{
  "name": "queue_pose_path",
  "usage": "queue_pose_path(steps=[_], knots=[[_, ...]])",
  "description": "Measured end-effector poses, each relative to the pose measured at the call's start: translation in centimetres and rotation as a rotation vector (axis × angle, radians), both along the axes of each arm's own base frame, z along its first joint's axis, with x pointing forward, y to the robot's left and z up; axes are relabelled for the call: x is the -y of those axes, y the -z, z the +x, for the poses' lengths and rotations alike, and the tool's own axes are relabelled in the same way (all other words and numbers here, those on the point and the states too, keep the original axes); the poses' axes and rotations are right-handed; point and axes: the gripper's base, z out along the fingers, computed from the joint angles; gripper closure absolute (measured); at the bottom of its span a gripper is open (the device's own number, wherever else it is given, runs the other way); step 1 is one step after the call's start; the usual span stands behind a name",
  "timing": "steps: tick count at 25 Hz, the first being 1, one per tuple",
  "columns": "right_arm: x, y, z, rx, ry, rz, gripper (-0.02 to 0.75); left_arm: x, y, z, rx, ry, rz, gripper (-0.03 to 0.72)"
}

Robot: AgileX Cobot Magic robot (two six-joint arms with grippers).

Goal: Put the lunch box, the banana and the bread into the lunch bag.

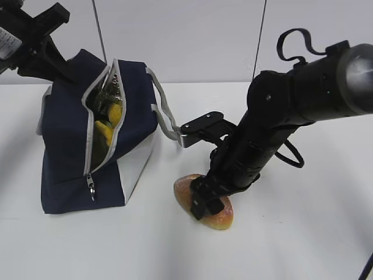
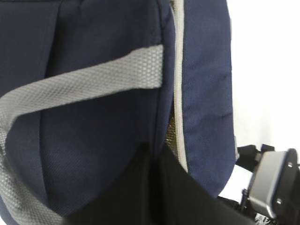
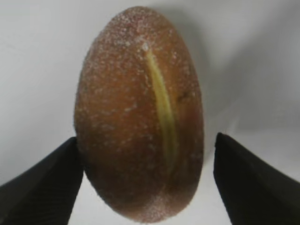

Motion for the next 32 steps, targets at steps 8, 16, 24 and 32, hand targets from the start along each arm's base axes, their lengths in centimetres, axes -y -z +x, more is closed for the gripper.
queue_pose_path(steps=[8, 16, 24, 32], knots=[[-0.8, 0.0, 1.3, 0.004, -0.013, 0.008, 0.287, 0.0, 0.0, 0.0, 0.002, 0.003, 0.001, 0.691], [0.4, -3.0, 0.5, -0.027, -0.067, -0.114, 0.335, 0.0, 0.0, 0.0, 0.004, 0.006, 0.002, 0.691], [1.3, -12.4, 0.2, 0.169, 0.041, -0.049, 0.339, 0.0, 0.0, 0.0, 0.004, 0.005, -0.004, 0.691], [-2.2, -18.8, 1.8, 0.222, 0.170, 0.378, 0.342, 0.3, -0.2, 0.1, 0.010, -0.006, -0.044, 0.691]])
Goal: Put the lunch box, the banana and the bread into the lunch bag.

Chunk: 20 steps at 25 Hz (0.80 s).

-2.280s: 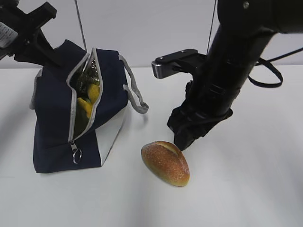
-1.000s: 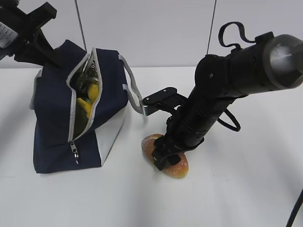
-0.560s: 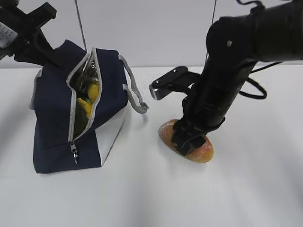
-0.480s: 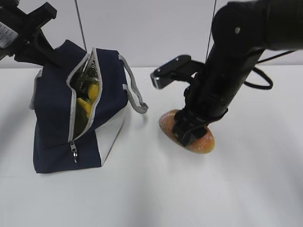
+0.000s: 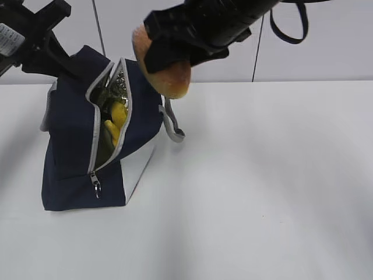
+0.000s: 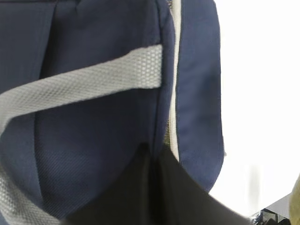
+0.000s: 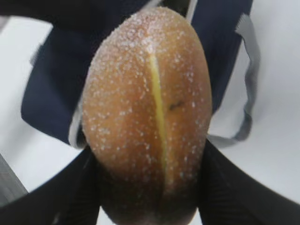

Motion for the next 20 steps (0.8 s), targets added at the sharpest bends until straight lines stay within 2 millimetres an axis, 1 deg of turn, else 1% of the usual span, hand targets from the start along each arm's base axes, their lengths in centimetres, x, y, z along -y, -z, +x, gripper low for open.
queue_pose_path(steps=[2, 6, 10, 12, 14, 17, 18, 20], knots=[[-0.9, 0.4, 1.0, -0.009, 0.021, 0.065, 0.342, 0.0, 0.0, 0.0, 0.001, -0.001, -0.001, 0.691], [-2.6, 2.4, 3.0, -0.056, 0.038, 0.153, 0.342, 0.1, -0.1, 0.1, 0.007, -0.006, -0.014, 0.691], [-4.3, 5.3, 5.0, -0.110, 0.036, 0.229, 0.342, 0.1, -0.2, 0.2, 0.019, -0.017, -0.024, 0.691], [-5.1, 6.8, 5.9, -0.119, 0.020, 0.235, 0.335, 0.1, -0.2, 0.2, 0.019, -0.017, -0.025, 0.691], [-5.8, 8.0, 6.7, -0.117, 0.006, 0.231, 0.288, 0.1, -0.2, 0.2, 0.021, -0.017, -0.024, 0.691], [-6.4, 8.7, 7.5, -0.104, -0.010, 0.228, 0.142, 0.1, -0.2, 0.2, 0.023, -0.016, -0.024, 0.691], [-6.5, 8.9, 7.7, -0.098, -0.016, 0.225, 0.111, 0.1, -0.2, 0.2, 0.024, -0.016, -0.023, 0.691], [-6.5, 8.7, 7.7, -0.081, -0.029, 0.222, 0.094, 0.1, -0.2, 0.2, 0.024, -0.016, -0.023, 0.691]])
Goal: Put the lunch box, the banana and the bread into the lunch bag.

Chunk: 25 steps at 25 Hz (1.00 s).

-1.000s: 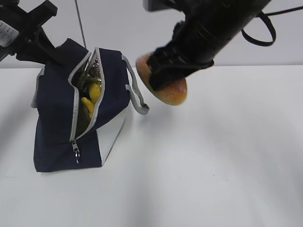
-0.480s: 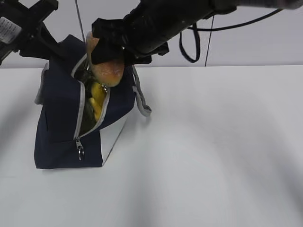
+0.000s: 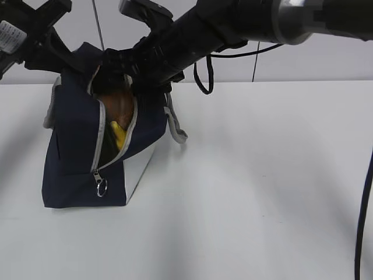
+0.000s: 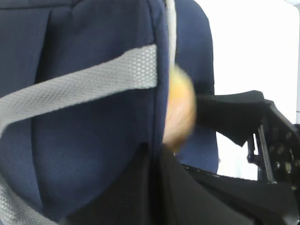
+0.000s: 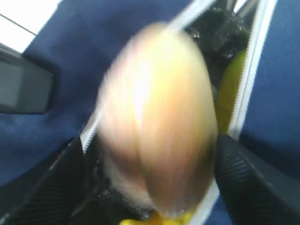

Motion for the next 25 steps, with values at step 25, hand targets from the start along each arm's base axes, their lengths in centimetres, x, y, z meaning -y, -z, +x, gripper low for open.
queue_pose_path(steps=[25], knots=[[6.5, -3.4, 1.0, -0.026, 0.040, -0.148, 0.248, 0.0, -0.1, 0.2, 0.021, -0.010, -0.003, 0.691]])
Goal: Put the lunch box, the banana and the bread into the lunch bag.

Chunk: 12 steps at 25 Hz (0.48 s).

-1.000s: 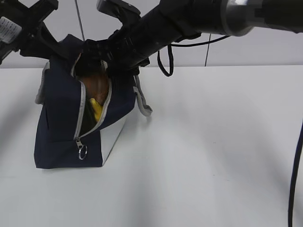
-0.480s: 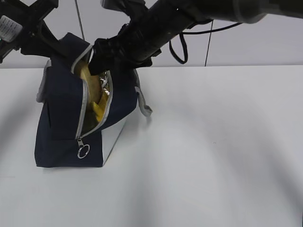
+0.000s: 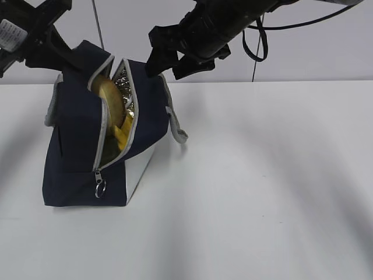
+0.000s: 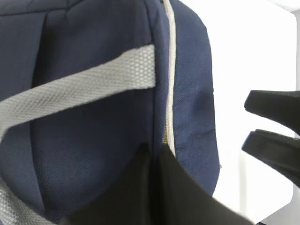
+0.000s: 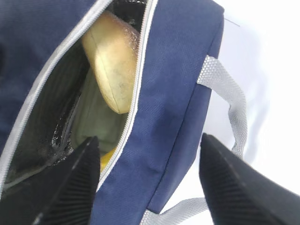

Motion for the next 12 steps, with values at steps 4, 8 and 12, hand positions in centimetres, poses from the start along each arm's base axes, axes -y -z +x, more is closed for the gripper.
queue_pose_path(steps=[4, 8, 12], knots=[[0.0, 1.7, 0.6, -0.043, 0.013, -0.006, 0.283, 0.0, 0.0, 0.0, 0.000, 0.001, 0.000, 0.691], [-0.4, 4.1, 1.2, -0.098, 0.014, -0.014, 0.294, 0.0, 0.0, 0.0, 0.000, 0.001, 0.000, 0.691], [-0.7, 5.0, 1.4, -0.134, 0.024, 0.016, 0.380, 0.0, 0.0, 0.0, 0.000, 0.001, 0.000, 0.691]])
